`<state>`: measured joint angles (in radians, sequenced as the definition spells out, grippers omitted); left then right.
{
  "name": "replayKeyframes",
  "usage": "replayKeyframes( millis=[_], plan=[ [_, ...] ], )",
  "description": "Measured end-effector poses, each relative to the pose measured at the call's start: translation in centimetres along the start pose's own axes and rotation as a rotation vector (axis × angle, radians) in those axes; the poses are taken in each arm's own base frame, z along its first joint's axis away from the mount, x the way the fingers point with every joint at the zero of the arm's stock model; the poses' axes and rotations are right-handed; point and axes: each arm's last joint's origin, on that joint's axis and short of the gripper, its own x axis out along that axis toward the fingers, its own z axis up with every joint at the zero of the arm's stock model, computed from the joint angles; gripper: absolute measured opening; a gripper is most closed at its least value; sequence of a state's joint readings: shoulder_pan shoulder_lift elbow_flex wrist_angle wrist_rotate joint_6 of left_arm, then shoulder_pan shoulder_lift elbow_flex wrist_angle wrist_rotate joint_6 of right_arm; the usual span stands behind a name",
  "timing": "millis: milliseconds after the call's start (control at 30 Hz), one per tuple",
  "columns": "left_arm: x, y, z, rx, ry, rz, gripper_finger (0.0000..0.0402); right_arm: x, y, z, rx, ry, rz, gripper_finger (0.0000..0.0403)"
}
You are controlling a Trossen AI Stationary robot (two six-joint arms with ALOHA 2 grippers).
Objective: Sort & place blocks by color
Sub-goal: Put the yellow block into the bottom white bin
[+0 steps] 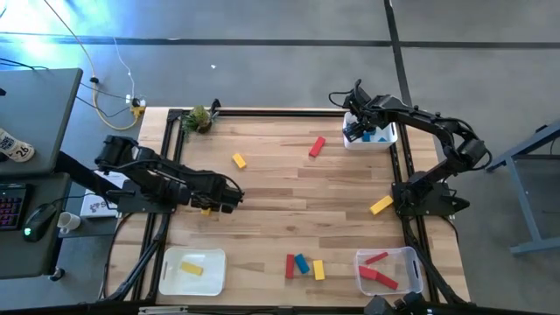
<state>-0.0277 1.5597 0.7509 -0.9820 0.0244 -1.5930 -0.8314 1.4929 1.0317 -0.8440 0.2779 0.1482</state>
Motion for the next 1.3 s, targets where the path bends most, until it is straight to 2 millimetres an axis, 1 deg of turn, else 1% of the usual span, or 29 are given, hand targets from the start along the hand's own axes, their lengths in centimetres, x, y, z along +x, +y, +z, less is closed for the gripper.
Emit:
replayKeyframes(
  millis=[200,333,467,533,633,800,933,1033,1133,1300],
  plan=[
    [0.0,0.0,0.2,0.116,-0.015,-0.001,0.0094,0.0,0.0,0.0,0.001,-0.001,-0.002,0.0216],
    [-0.1,0.0,0.6,0.254,-0.019,-0.009,0.0092,0.0,0.0,0.0,0.008,0.0,0.008,0.0216],
    [-0.6,0.2,0.9,0.416,-0.02,-0.045,0.0092,-0.1,0.2,0.0,0.026,0.008,0.077,0.0208],
    [-1.1,0.5,0.9,0.491,-0.027,-0.067,0.0092,-0.5,0.2,-0.1,0.062,0.005,0.12,0.0199],
    [-2.3,1.4,0.9,0.599,-0.046,-0.119,0.0091,-1.2,0.3,-0.2,0.115,0.0,0.203,0.0187],
    [-4.9,3.3,0.7,0.718,-0.113,-0.274,0.0091,-2.6,0.7,-0.6,0.174,-0.021,0.303,0.0175],
    [-6.8,5.3,0.6,0.781,-0.18,-0.404,0.0091,-3.7,1.7,-0.6,0.204,-0.058,0.39,0.0174],
    [-7.9,6.7,0.6,0.813,-0.224,-0.49,0.0093,-4.4,3.0,-0.4,0.226,-0.099,0.468,0.0174],
    [-8.7,7.9,0.5,0.837,-0.246,-0.567,0.0093,-5.1,4.6,-0.2,0.246,-0.129,0.538,0.0174],
    [-9.5,9.3,0.2,0.971,-0.227,-0.684,0.0091,-6.3,7.2,-0.5,0.252,-0.17,0.626,0.0174]
  ],
)
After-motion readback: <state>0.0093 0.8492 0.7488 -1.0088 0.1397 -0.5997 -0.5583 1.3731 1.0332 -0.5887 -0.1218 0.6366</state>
